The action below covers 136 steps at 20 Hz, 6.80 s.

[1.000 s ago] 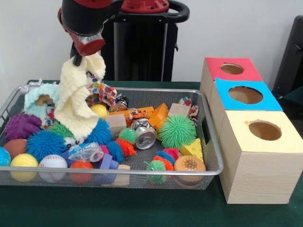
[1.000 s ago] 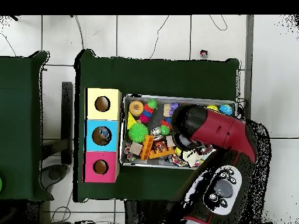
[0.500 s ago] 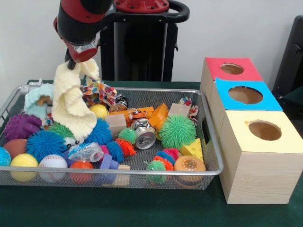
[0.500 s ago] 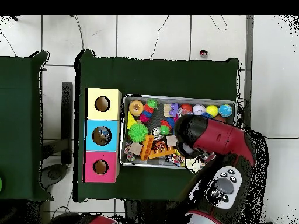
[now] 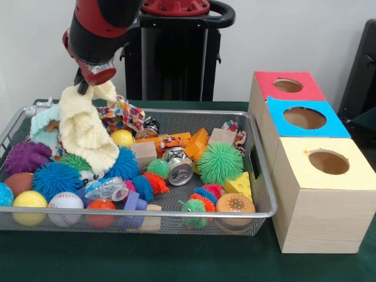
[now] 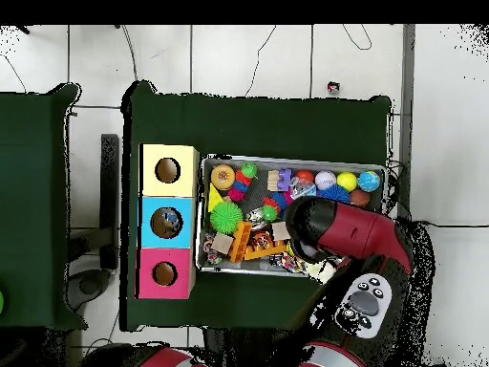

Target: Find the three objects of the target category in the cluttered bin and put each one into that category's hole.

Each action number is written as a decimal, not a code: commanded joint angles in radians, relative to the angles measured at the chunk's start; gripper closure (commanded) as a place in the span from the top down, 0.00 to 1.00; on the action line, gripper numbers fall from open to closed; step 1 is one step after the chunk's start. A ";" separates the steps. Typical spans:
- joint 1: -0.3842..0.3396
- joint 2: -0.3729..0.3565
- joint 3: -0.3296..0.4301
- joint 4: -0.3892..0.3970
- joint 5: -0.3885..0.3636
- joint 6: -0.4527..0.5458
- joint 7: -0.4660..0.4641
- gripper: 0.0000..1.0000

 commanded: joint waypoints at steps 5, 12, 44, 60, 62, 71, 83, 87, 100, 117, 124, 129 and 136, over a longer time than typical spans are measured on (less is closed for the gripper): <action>-0.024 0.022 0.110 0.072 -0.024 -0.107 0.061 1.00; -0.021 0.022 0.105 0.064 -0.027 -0.108 0.059 1.00; -0.065 -0.069 0.230 0.026 0.152 -0.262 0.126 1.00; -0.028 0.021 0.220 -0.036 0.237 -0.384 0.219 1.00; -0.013 0.037 0.206 -0.042 0.252 -0.400 0.241 1.00; 0.079 0.128 0.148 -0.047 0.381 -0.527 0.366 1.00; 0.095 0.163 0.124 -0.049 0.469 -0.555 0.318 1.00; 0.096 0.169 0.112 -0.041 0.457 -0.560 0.293 1.00; 0.115 0.221 0.065 -0.039 0.435 -0.461 0.267 1.00; 0.110 0.257 0.110 -0.047 0.502 -0.605 0.290 1.00; 0.100 0.284 0.119 -0.052 0.512 -0.544 0.277 1.00; 0.094 0.287 0.147 -0.040 0.525 -0.539 0.279 1.00; 0.080 0.289 0.158 -0.046 0.510 -0.405 0.247 1.00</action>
